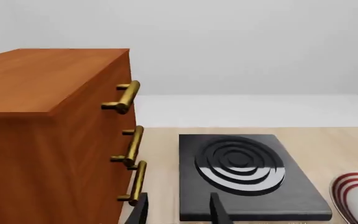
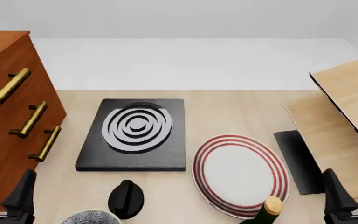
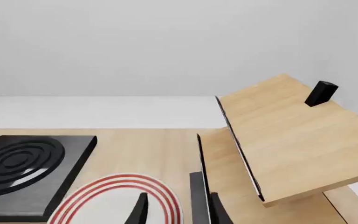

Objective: Pick up the akita bowl and put it on the plate.

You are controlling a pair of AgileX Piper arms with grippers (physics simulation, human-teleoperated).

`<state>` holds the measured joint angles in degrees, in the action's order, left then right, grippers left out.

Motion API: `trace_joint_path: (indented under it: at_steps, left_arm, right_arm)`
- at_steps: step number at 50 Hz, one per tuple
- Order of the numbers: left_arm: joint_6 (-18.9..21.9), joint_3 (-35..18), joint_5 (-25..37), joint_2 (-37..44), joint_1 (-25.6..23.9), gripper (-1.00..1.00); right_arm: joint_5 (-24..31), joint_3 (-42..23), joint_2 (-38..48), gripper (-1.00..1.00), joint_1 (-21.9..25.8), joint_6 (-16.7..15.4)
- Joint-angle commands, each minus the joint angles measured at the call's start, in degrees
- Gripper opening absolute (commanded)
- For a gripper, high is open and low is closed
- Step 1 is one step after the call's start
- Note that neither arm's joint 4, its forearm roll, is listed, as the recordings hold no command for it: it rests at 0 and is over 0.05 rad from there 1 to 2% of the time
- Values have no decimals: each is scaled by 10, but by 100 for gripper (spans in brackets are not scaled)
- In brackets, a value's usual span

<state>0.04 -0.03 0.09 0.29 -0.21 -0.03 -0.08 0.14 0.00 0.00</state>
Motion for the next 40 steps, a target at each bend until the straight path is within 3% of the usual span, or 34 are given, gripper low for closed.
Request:
trace_joint_path:
  at_steps: [1, 11, 12, 13, 15, 25, 27, 28, 32, 40]
  left_arm:
    - [10, 0, 1, 19, -19, 100]
    - [45, -27, 71, 3, -56, 100]
    - [31, -35, 84, 16, -22, 100]
    - [42, -44, 102, 4, -54, 100]
    - [69, -55, 113, -1, -64, 100]
    - [50, -146, 261, 23, -89, 100]
    - [68, -164, 289, 21, -93, 100]
    - [55, -173, 302, 30, -98, 100]
    - [63, -210, 354, 49, -103, 100]
    - [82, -247, 411, 67, -112, 100]
  right_arm:
    - [-1, -2, 3, 100, 0, 0]
    - [-1, -2, 3, 100, 0, 0]
    - [-1, -2, 3, 100, 0, 0]
    - [-1, -2, 3, 100, 0, 0]
    - [-1, -2, 3, 100, 0, 0]
    - [-1, -2, 3, 100, 0, 0]
    - [-1, -2, 3, 100, 0, 0]
    - [-1, -2, 3, 100, 0, 0]
    - [-1, -2, 3, 100, 0, 0]
    - [-1, -2, 3, 100, 0, 0]
